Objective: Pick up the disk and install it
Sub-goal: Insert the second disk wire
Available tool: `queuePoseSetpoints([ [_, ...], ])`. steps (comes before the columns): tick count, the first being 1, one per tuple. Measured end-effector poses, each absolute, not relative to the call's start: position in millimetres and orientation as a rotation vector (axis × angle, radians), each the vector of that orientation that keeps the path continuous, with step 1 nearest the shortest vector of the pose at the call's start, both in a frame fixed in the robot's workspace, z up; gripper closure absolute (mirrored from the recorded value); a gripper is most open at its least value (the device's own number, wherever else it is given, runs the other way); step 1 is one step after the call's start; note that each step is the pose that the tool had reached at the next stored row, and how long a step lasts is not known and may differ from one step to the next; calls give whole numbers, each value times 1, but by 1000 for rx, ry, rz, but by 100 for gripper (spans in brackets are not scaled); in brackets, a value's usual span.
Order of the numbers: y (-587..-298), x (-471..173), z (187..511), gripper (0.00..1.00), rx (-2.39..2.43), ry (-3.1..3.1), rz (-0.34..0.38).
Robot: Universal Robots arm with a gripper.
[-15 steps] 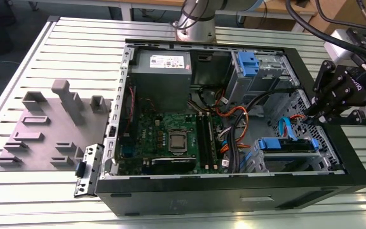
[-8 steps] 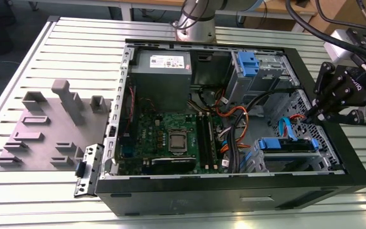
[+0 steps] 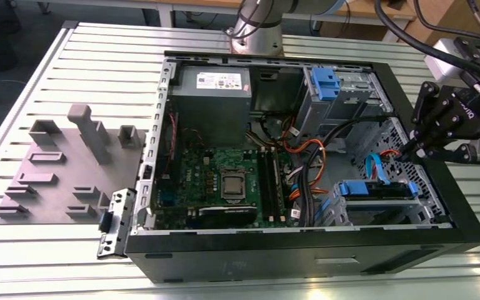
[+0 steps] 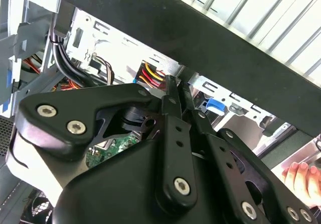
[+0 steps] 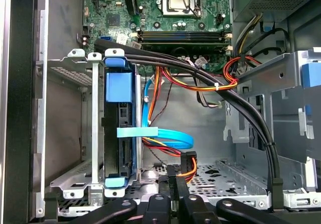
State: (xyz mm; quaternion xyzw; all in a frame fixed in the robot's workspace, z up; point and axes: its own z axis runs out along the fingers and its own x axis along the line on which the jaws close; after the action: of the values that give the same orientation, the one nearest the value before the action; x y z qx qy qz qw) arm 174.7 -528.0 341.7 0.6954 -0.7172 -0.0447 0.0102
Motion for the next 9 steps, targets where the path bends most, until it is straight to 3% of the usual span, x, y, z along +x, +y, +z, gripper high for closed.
queuePoseSetpoints([
  [9, -528, 158, 342, 84, 2178, -2246, -125],
])
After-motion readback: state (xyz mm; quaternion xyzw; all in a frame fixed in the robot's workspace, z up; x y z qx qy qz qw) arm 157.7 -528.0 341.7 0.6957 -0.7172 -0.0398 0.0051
